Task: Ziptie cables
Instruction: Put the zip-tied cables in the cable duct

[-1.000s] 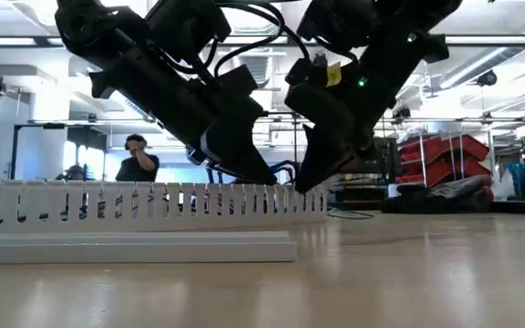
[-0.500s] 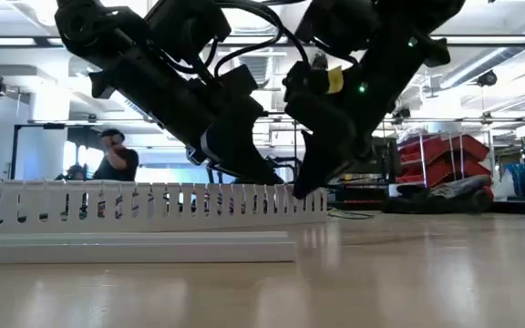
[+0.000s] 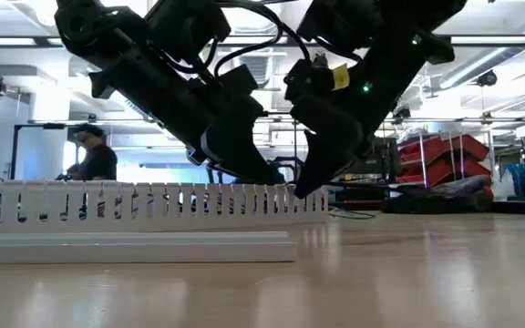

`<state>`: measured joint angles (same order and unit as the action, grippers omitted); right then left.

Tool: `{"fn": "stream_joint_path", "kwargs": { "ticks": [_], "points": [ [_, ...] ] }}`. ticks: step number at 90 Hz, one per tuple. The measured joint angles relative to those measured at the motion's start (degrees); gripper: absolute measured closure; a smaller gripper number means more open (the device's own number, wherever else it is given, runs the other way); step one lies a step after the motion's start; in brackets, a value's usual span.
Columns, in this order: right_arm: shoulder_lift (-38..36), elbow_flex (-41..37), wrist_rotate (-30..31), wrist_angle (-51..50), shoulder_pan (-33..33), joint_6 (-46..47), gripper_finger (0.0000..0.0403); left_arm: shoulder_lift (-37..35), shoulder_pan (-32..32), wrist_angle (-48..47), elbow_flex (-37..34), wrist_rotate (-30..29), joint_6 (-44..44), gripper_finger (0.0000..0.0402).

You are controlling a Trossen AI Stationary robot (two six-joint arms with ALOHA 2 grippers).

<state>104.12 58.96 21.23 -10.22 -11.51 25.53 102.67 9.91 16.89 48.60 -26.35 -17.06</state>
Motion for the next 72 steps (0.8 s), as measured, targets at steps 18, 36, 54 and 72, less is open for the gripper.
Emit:
{"fn": "stream_joint_path", "kwargs": {
  "ticks": [18, 36, 54, 72],
  "points": [
    [1.0, 0.2, 0.0, 0.2, -0.3, -2.5, 0.0403, 0.0, 0.0, 0.7, 0.0, 0.1, -0.5, 0.0303],
    [4.8, 2.3, -0.1, -0.2, -0.4, -4.2, 0.0403, 0.0, 0.0, 1.2, -0.1, 0.1, -1.1, 0.0303],
    [5.8, 3.4, -0.2, -0.7, -0.5, -4.8, 0.0403, 0.0, 0.0, 1.4, -0.1, 0.1, -1.0, 0.0303],
    [5.4, 3.7, 2.4, -1.7, -0.6, -4.8, 0.0403, 0.0, 0.0, 1.7, -0.1, 0.0, -1.0, 0.0303]
  ]
}}
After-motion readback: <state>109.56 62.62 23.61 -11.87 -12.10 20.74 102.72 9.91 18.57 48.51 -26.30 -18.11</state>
